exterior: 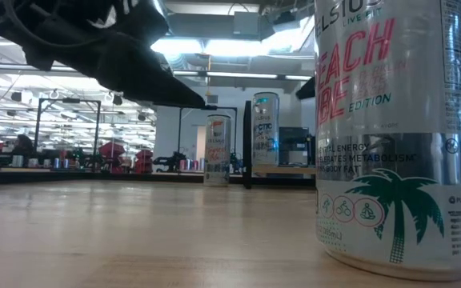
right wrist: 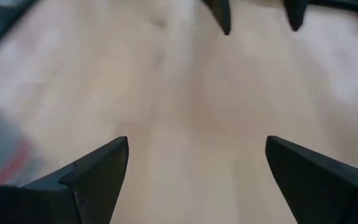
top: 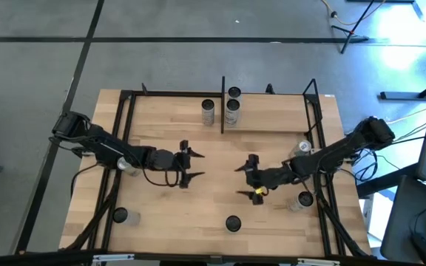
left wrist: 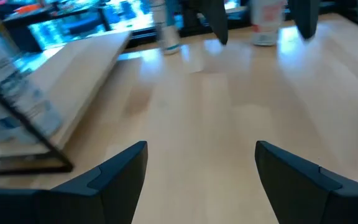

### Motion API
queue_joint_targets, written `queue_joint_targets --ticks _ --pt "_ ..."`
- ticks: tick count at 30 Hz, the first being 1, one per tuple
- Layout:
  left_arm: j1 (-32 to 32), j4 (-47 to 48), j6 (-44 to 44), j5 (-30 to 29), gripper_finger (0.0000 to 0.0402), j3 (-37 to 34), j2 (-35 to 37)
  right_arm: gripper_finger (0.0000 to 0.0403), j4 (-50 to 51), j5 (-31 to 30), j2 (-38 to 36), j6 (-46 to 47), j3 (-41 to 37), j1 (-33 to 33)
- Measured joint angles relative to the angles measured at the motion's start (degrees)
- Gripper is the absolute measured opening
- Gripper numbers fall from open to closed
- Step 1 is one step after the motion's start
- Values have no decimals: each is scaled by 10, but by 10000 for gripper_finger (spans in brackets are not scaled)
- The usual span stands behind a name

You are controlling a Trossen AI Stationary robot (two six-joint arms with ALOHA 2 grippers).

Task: Place canned beverage on shelf
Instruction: Put the top white-yellow soda can on the shelf

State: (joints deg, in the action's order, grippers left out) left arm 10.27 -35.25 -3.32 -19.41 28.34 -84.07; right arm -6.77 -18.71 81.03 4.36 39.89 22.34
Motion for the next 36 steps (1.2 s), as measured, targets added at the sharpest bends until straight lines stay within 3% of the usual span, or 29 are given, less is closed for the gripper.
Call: queue_joint_targets --ticks 6,15,22,30,36 --pt "-34 55 14 -85 286 32 33 366 -46 -27 16 -13 -18 -35" --pt "-151 341 -19 -87 286 183 90 366 -38 -15 16 4 -18 -39" --pt "-223 444 -109 16 286 254 90 366 -41 -16 31 13 -18 -40" --pt "-269 505 -82 12 286 333 90 366 -58 -34 71 6 -18 -40" --pt "-322 505 -44 29 295 339 84 366 -70 -37 76 -1 -18 -40"
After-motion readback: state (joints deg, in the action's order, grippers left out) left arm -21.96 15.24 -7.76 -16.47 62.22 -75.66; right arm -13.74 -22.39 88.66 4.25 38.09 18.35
